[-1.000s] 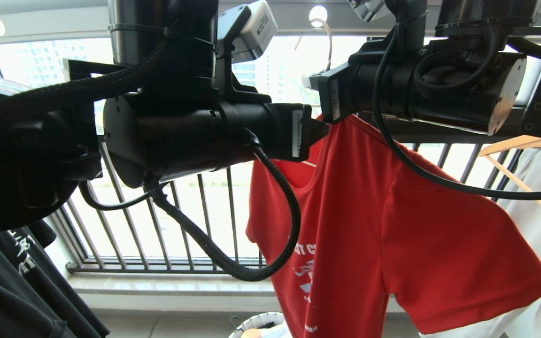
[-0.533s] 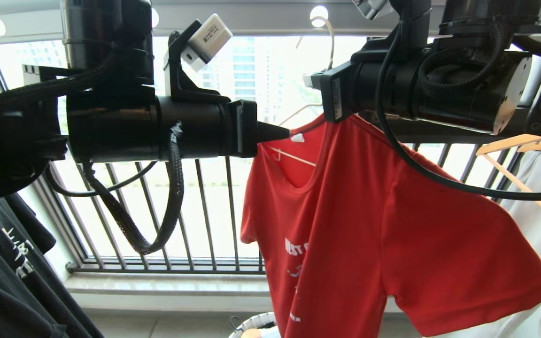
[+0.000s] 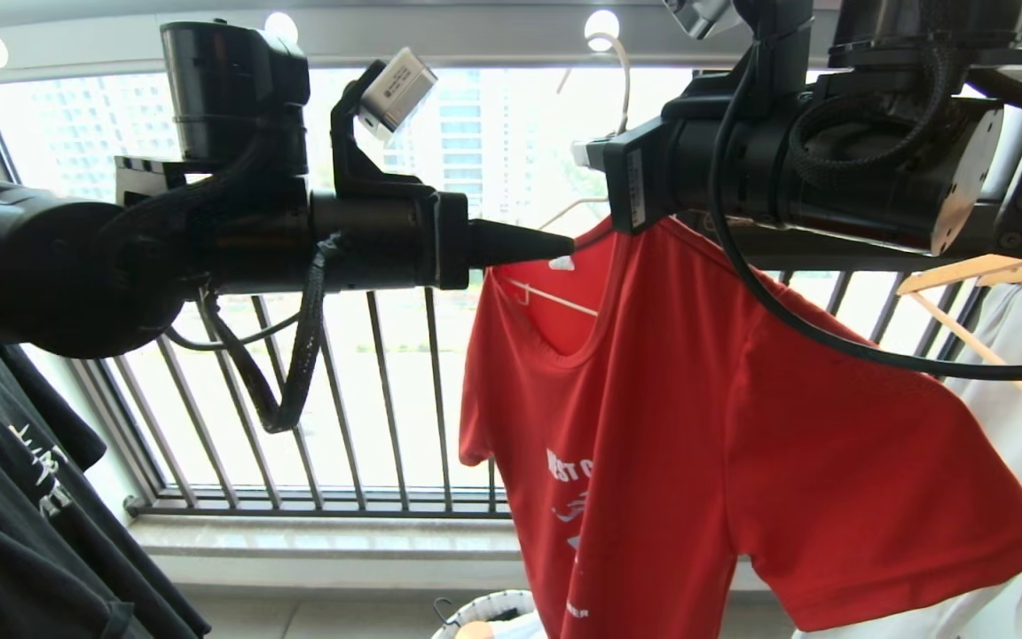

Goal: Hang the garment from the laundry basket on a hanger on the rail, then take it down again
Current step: Take the clothes off the clothes rack

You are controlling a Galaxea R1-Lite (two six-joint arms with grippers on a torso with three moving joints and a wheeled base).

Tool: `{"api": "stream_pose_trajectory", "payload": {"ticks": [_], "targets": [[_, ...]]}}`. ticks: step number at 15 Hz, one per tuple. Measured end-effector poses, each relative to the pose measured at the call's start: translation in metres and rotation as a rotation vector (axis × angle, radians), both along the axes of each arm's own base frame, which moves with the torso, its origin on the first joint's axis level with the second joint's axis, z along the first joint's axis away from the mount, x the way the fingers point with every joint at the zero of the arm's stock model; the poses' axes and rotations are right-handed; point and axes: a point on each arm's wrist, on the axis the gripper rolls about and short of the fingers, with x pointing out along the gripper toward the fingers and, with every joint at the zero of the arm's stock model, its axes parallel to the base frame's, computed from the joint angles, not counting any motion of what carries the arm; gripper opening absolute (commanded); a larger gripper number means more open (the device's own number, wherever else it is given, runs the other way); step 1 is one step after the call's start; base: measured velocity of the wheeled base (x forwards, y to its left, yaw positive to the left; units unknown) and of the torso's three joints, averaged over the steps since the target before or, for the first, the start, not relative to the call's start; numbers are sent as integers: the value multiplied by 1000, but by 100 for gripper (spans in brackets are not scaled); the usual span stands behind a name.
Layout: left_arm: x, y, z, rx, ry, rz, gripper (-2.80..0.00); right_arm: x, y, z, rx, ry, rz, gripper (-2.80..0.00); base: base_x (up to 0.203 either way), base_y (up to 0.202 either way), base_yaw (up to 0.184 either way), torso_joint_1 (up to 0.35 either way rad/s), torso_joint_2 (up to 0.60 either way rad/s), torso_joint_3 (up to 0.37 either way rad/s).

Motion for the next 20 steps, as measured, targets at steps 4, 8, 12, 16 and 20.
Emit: {"api": "stream_pose_trajectory", "payload": {"ticks": [4,8,12,16,20], "targets": [[19,-12,-13,-3,-6,-10,0,0,0,1,2,-2,0,-280,0,0,0,0,0,0],[16,-32,-23,7,12,-73,0,0,0,2,4,-5,0,-280,0,0,0,0,0,0],[9,-44,-24,-1,-1,-113,0,0,0,2,5,-7,0,-280,0,0,0,0,0,0],[13,-52,-25,-40,-54,-122,0,0,0,2,6,-7,0,-280,0,0,0,0,0,0],[14,-54,-29,-49,-70,-127,-280,0,0,2,5,-7,0,-280,0,0,0,0,0,0]]}}
